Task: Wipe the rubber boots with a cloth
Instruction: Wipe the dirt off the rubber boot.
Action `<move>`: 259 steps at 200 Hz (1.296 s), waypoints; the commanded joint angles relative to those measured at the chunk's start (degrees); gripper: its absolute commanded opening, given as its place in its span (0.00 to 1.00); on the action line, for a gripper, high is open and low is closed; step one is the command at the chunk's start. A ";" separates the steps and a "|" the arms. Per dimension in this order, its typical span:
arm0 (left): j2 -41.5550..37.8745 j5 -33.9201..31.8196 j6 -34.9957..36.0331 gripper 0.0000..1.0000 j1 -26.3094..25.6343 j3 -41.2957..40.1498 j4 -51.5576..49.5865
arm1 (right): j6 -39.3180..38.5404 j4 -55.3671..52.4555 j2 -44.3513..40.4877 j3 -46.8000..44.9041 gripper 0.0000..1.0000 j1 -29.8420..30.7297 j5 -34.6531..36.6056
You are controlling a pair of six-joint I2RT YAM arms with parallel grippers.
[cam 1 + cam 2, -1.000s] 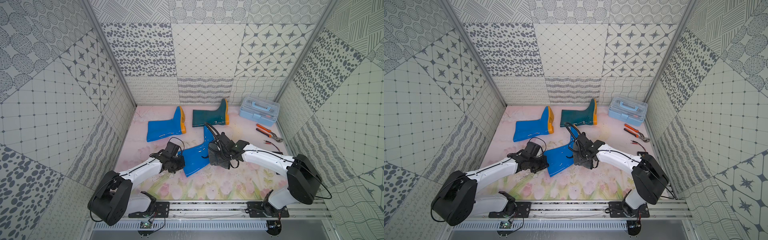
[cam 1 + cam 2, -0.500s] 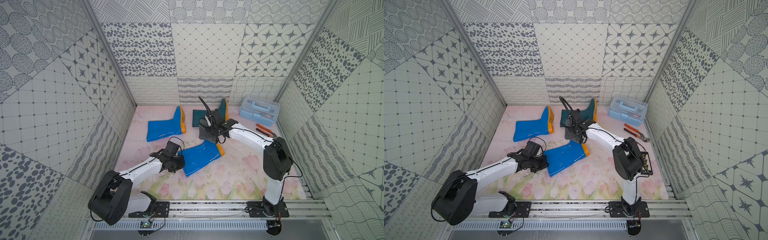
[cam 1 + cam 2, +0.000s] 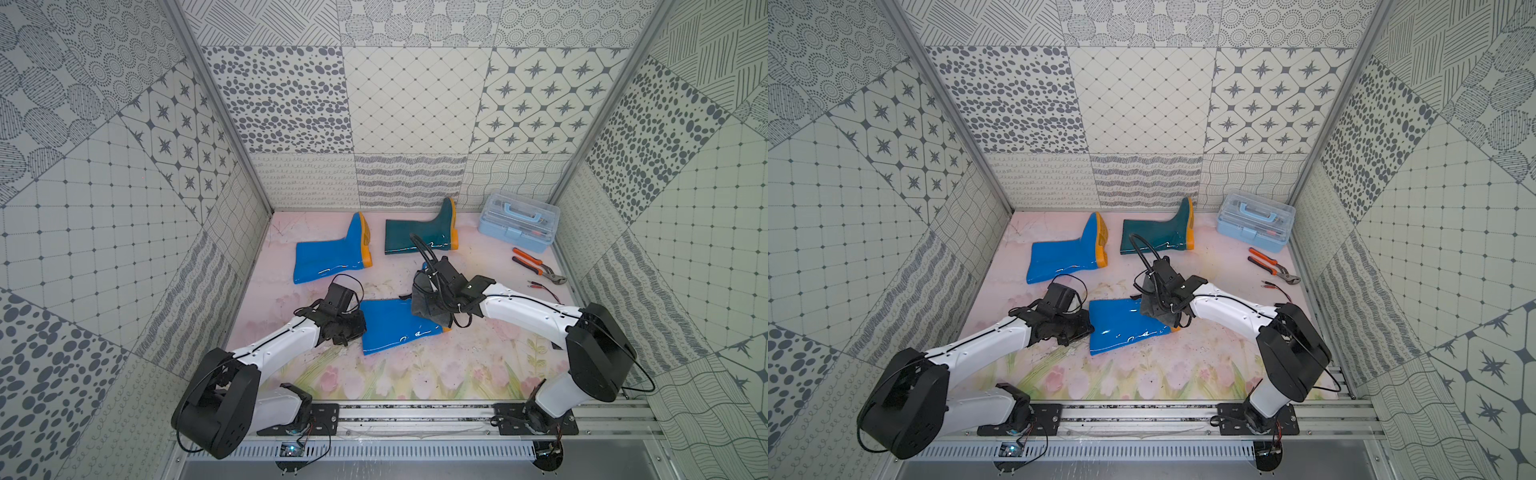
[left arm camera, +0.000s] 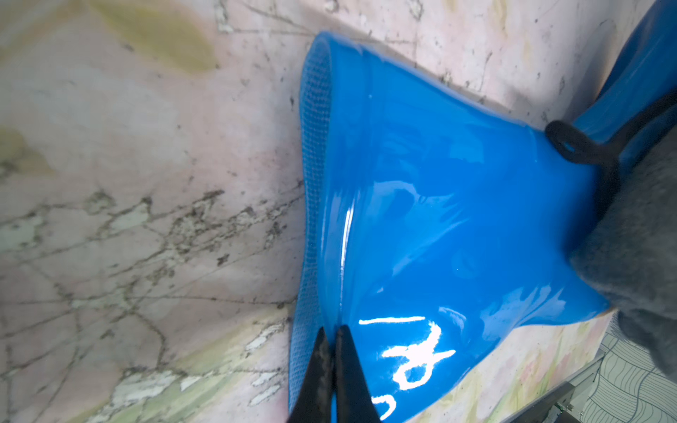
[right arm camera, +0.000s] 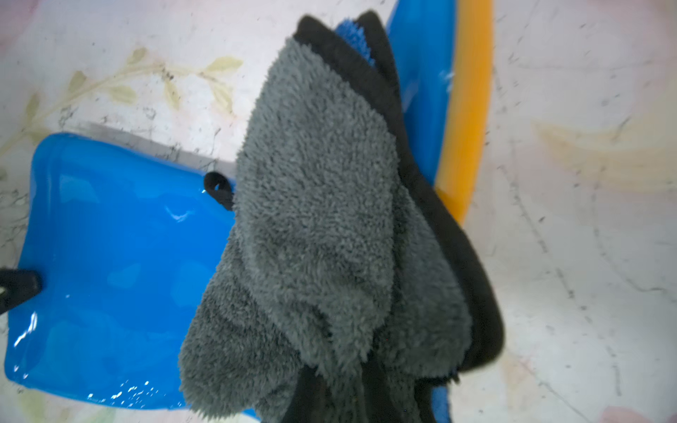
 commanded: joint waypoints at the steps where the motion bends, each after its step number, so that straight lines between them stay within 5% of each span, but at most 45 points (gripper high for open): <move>1: -0.35 1.55 0.51 0.04 1.89 -1.20 0.34 | 4.89 4.20 1.24 -2.18 0.00 1.61 -2.23; 29: 1.66 6.97 0.04 0.31 4.96 -3.38 4.48 | 4.66 4.39 2.65 -2.20 0.00 1.54 -1.89; 55: 2.83 12.75 -1.18 0.45 6.04 -5.12 8.68 | 4.60 4.62 2.29 -3.00 0.00 0.88 -2.12; 126: 7.10 24.85 -11.17 0.37 6.13 -10.06 30.27 | 6.63 7.66 2.63 -6.22 0.00 0.68 -4.40; 146: 8.00 26.33 -12.98 0.18 6.05 -9.94 32.72 | 7.13 8.07 2.65 -6.46 0.00 0.67 -4.66; 160: 6.56 25.39 -12.64 0.00 6.05 -9.20 30.54 | 7.27 8.07 2.54 -6.35 0.00 0.68 -4.66; 219: -11.04 13.31 -0.83 0.00 7.06 4.46 -1.98 | 4.41 2.28 -6.82 -0.34 0.00 0.69 -1.25; 259: -11.29 12.11 8.47 0.00 11.15 22.25 -23.32 | 0.11 -1.68 -17.30 7.67 0.00 -0.77 2.91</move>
